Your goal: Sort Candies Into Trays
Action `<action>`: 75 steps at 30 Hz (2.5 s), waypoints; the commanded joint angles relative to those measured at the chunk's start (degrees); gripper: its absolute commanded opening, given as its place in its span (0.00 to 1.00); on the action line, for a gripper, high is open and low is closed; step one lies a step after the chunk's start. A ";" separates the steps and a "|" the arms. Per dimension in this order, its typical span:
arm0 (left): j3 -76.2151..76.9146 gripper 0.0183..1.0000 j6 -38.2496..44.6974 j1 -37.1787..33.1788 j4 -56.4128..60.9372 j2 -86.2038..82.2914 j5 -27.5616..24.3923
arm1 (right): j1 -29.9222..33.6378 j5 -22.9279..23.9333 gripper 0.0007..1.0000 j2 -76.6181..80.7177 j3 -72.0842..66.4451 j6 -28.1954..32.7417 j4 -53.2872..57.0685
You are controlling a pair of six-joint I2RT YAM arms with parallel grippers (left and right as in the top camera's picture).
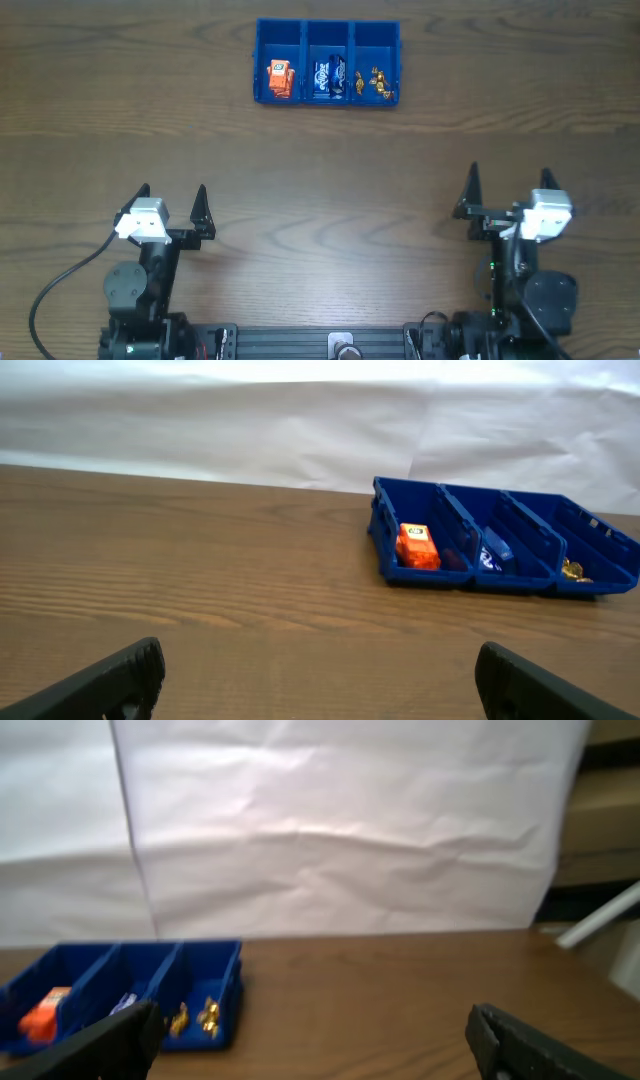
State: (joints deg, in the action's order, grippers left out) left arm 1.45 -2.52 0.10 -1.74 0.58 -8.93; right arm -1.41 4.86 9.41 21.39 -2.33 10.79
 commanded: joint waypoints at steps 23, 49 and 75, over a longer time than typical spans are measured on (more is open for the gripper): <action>-1.18 1.00 0.85 -0.17 -1.86 -0.37 -1.20 | 2.03 -3.61 1.00 -9.25 -20.98 -1.27 -9.60; -1.18 1.00 0.85 -0.17 -1.86 -0.37 -1.20 | 3.67 -3.72 1.00 -9.25 -20.94 -1.27 -6.14; -1.18 1.00 0.85 -0.17 -1.86 -0.37 -1.20 | 3.67 -3.72 1.00 -9.25 -20.94 -1.27 -6.14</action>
State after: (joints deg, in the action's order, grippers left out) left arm 1.45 -2.52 0.10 -1.74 0.58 -8.91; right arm 2.02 1.45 0.62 0.38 -2.79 4.01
